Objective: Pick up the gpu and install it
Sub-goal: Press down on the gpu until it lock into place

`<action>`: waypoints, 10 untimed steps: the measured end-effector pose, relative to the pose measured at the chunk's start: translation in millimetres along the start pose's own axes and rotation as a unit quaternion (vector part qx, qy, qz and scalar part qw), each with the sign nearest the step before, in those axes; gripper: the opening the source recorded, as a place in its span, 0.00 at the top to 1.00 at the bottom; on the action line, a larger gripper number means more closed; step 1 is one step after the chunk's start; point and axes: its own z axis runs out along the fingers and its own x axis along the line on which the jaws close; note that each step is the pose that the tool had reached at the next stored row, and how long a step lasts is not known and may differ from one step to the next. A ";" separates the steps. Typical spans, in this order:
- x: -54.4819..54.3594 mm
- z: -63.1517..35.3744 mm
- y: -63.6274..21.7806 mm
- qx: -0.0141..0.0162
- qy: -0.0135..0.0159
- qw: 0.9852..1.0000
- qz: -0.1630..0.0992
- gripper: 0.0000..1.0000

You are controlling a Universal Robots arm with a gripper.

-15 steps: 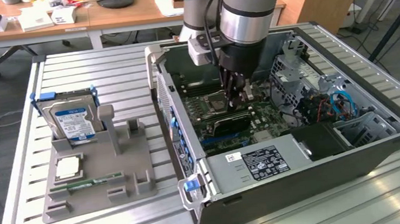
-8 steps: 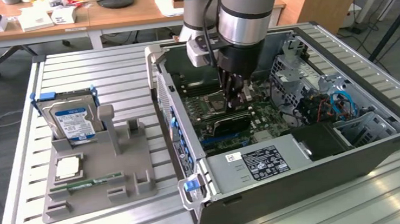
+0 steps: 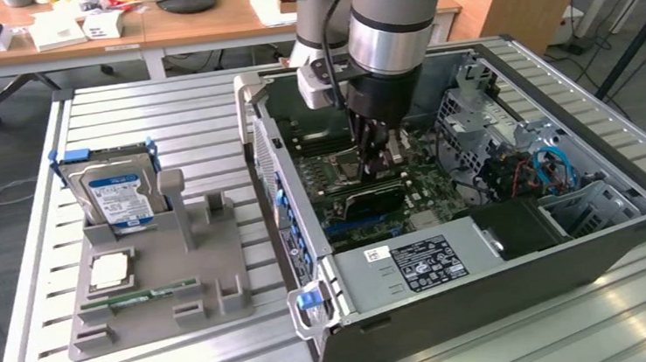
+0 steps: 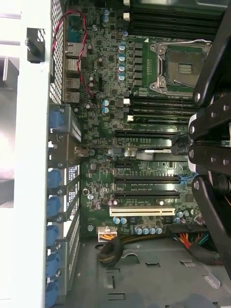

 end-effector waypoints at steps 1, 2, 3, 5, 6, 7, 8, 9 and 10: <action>0.0 0.0 0.0 0.000 0.000 1.000 0.000 0.90; 0.0 0.0 0.0 0.000 0.000 1.000 0.000 0.90; 0.0 0.5 0.0 0.000 0.000 1.000 0.000 0.90; 0.0 3.2 0.1 0.000 0.000 1.000 0.000 0.90; 0.0 4.9 0.2 0.000 0.000 1.000 0.000 0.90; 0.1 6.3 0.2 0.000 0.000 1.000 0.000 0.90; 0.1 7.6 0.3 0.000 0.000 1.000 0.000 0.90; 0.1 9.2 0.3 0.000 0.000 1.000 0.000 0.90; 0.1 10.7 0.4 0.000 0.000 1.000 0.000 0.90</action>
